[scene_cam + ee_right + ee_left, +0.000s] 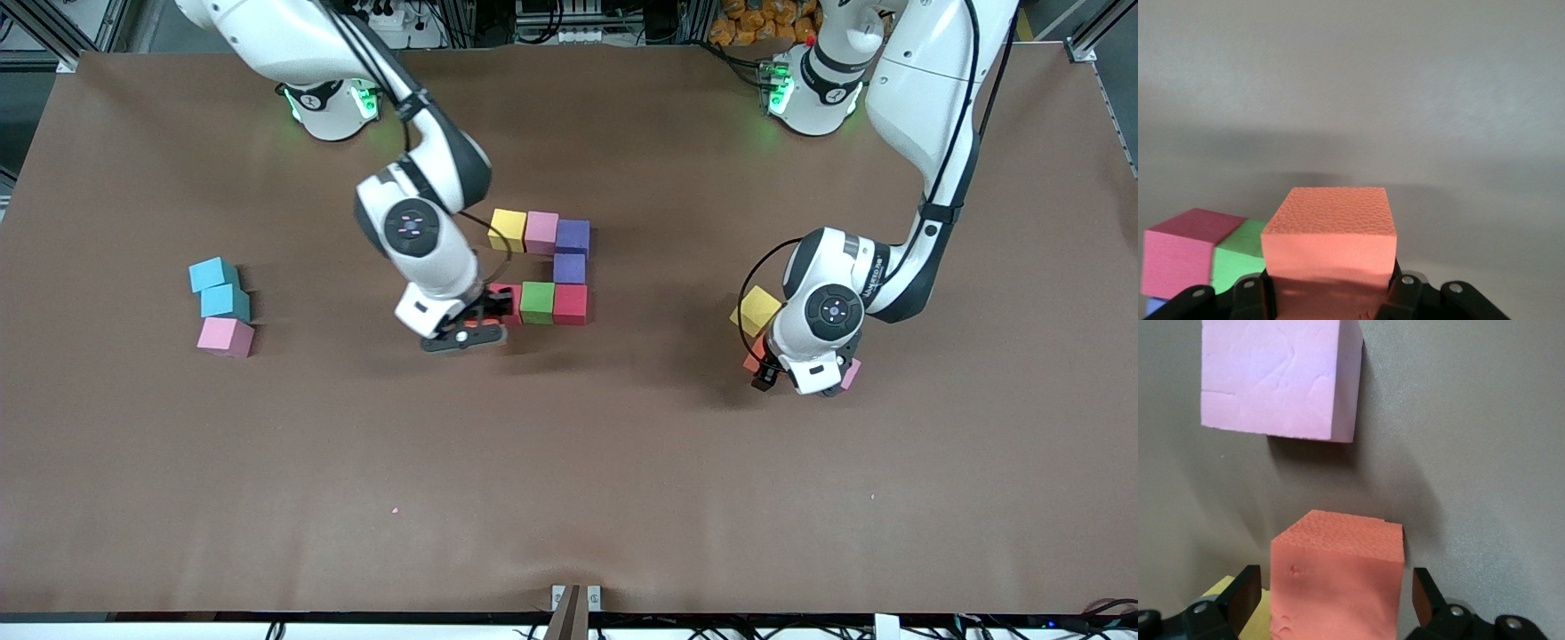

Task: Form number 2 with 11 blocks
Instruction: 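Carry the orange cube and place it beside the red cube with the right gripper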

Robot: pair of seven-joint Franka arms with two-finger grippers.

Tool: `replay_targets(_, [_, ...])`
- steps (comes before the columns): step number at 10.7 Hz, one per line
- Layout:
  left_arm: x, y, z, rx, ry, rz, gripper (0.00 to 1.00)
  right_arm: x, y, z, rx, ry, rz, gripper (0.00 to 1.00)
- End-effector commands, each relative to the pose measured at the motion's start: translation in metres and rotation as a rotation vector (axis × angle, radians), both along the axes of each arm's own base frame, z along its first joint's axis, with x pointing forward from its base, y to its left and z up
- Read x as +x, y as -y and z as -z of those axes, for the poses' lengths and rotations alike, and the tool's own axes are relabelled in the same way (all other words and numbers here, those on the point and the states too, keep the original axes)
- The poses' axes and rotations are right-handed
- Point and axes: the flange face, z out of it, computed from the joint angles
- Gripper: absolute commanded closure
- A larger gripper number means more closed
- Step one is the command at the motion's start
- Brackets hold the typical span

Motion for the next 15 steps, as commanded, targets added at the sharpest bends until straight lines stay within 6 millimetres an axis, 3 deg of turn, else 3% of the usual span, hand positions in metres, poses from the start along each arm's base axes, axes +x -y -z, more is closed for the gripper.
replay_targets(1, [0.0, -0.001, -0.002, 0.007, 0.01, 0.023, 0.0, 0.009, -0.018, 0.034, -0.01, -0.038, 0.045, 0.85])
replay_targets(2, [0.0, -0.001, -0.002, 0.007, 0.01, 0.022, 0.0, 0.01, -0.02, 0.051, -0.035, -0.041, 0.041, 0.85])
replay_targets(3, [0.0, -0.001, -0.001, 0.007, 0.009, 0.023, 0.0, 0.011, -0.019, 0.055, -0.046, -0.037, 0.035, 0.85])
replay_targets(8, [0.0, 0.0, -0.002, 0.007, 0.01, 0.023, 0.0, 0.012, -0.018, 0.056, -0.046, -0.039, 0.036, 0.85])
replay_targets(15, [0.0, -0.002, -0.001, 0.007, 0.009, 0.022, 0.0, 0.005, -0.02, 0.08, -0.061, -0.061, 0.033, 0.82])
